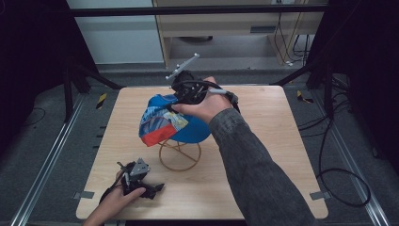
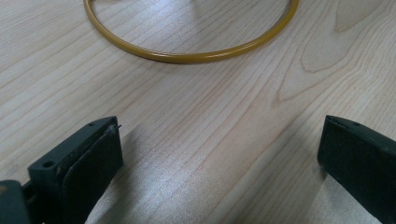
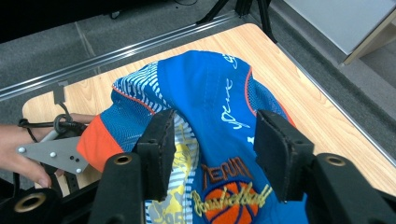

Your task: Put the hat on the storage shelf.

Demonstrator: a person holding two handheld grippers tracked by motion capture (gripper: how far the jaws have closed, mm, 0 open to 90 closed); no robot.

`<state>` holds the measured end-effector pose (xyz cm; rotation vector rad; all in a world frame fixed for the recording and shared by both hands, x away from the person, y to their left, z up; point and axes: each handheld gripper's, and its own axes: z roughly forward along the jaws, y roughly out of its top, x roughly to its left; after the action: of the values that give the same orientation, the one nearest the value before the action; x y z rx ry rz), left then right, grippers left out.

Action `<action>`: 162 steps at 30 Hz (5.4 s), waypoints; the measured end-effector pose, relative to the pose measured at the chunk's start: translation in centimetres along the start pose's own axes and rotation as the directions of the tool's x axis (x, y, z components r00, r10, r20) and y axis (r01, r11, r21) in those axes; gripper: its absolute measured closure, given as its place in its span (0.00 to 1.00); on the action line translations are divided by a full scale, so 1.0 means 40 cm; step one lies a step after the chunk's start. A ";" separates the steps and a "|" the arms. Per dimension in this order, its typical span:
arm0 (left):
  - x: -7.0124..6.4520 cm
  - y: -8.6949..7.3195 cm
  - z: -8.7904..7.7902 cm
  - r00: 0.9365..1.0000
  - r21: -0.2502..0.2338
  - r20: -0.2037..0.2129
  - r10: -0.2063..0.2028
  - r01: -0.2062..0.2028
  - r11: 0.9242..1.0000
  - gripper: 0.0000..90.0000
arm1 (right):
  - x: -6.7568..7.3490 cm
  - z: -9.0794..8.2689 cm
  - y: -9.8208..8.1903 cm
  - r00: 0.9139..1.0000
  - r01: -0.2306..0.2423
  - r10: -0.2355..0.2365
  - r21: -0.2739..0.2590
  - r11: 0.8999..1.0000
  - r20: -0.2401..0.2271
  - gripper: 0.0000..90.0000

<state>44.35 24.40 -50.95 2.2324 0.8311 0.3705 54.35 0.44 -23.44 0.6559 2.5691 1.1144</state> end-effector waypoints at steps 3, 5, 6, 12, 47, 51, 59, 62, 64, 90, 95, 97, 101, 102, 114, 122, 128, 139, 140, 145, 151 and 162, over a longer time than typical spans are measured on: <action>0.000 0.000 0.000 1.000 0.000 0.000 0.000 0.000 1.000 0.00 | 0.001 -0.005 -0.008 1.000 -0.009 0.009 -0.004 1.000 -0.003 0.49; 0.000 0.000 0.000 1.000 0.000 0.000 0.000 0.000 1.000 0.00 | 0.002 -0.009 -0.013 1.000 -0.006 0.006 -0.003 1.000 0.004 0.47; 0.000 0.000 0.000 1.000 0.000 0.000 0.000 0.000 1.000 0.00 | 0.002 -0.011 -0.016 1.000 -0.010 0.010 -0.006 1.000 0.003 0.46; 0.000 0.000 0.000 1.000 0.000 0.001 0.000 0.000 1.000 0.00 | 0.005 -0.018 -0.029 1.000 -0.016 0.016 -0.011 1.000 0.010 0.39; 0.000 0.000 0.000 1.000 0.001 0.001 0.000 0.000 1.000 0.00 | -0.015 -0.074 -0.117 0.994 -0.088 0.093 -0.082 0.993 0.059 0.07; 0.000 0.000 0.000 1.000 0.001 0.001 0.000 0.000 1.000 0.00 | -0.026 -0.093 -0.133 0.991 -0.101 0.109 -0.100 0.990 0.075 0.07; 0.000 0.000 0.000 1.000 0.001 0.001 0.000 0.000 1.000 0.00 | -0.034 -0.128 -0.169 0.989 -0.108 0.118 -0.114 0.988 0.087 0.06; 0.000 0.000 -0.001 1.000 0.002 0.001 0.000 0.000 1.000 0.00 | -0.039 -0.142 -0.187 0.987 -0.115 0.127 -0.121 0.986 0.095 0.06; 0.000 0.000 0.000 1.000 0.001 0.001 0.000 0.000 1.000 0.00 | -0.041 -0.151 -0.196 0.986 -0.120 0.133 -0.127 0.985 0.102 0.06; -0.001 -0.001 0.000 1.000 -0.002 -0.004 -0.001 0.001 1.000 0.00 | -0.082 -0.264 -0.385 0.956 -0.204 0.231 -0.159 0.966 0.180 0.08; -0.001 -0.001 0.000 1.000 -0.002 -0.004 -0.001 0.001 1.000 0.00 | -0.092 -0.275 -0.417 0.949 -0.212 0.240 -0.150 0.966 0.202 0.11; -0.001 -0.001 0.000 1.000 -0.003 -0.003 -0.005 0.005 1.000 0.00 | -0.095 -0.279 -0.430 0.946 -0.214 0.242 -0.146 0.966 0.216 0.11; 0.000 -0.001 -0.001 1.000 0.002 -0.001 -0.001 0.001 1.000 0.00 | -0.099 -0.287 -0.457 0.943 -0.209 0.240 -0.152 0.966 0.232 0.11; 0.000 -0.001 -0.001 1.000 0.002 -0.001 0.000 0.000 1.000 0.00 | -0.100 -0.288 -0.468 0.942 -0.204 0.237 -0.152 0.967 0.238 0.11; 0.000 -0.001 -0.001 1.000 0.002 0.000 0.001 -0.001 1.000 0.00 | -0.100 -0.278 -0.589 0.935 -0.188 0.214 -0.118 0.975 0.284 0.14; -0.001 -0.001 -0.001 1.000 0.002 0.001 0.002 -0.002 1.000 0.00 | -0.099 -0.234 -0.669 0.931 -0.215 0.236 -0.103 0.971 0.279 0.15; -0.001 -0.001 -0.001 1.000 0.002 0.001 0.004 -0.004 1.000 0.00 | -0.100 -0.195 -0.718 0.928 -0.235 0.251 -0.089 0.968 0.276 0.16; -0.001 -0.001 -0.001 1.000 0.002 0.001 0.004 -0.004 1.000 0.00 | -0.122 -0.111 -0.781 0.912 -0.299 0.301 -0.049 0.953 0.278 0.17; -0.001 -0.001 -0.001 1.000 0.002 0.001 0.004 -0.004 1.000 0.00 | -0.126 -0.102 -0.786 0.911 -0.302 0.305 -0.056 0.952 0.277 0.17; -0.001 -0.001 -0.001 1.000 0.002 0.001 0.004 -0.004 1.000 0.00 | -0.128 -0.065 -0.802 0.908 -0.318 0.315 -0.036 0.947 0.274 0.17; -0.001 -0.001 -0.001 1.000 0.002 0.001 0.004 -0.004 1.000 0.00 | -0.127 -0.019 -0.816 0.902 -0.343 0.344 -0.050 0.938 0.262 0.16; -0.001 -0.001 -0.001 1.000 0.002 0.001 0.004 -0.004 1.000 0.00 | -0.127 0.045 -0.832 0.872 -0.402 0.402 -0.057 0.914 0.279 0.13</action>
<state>44.28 24.43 -50.96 2.2363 0.8268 0.3704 49.51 -21.06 -48.97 1.2977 2.2413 1.0352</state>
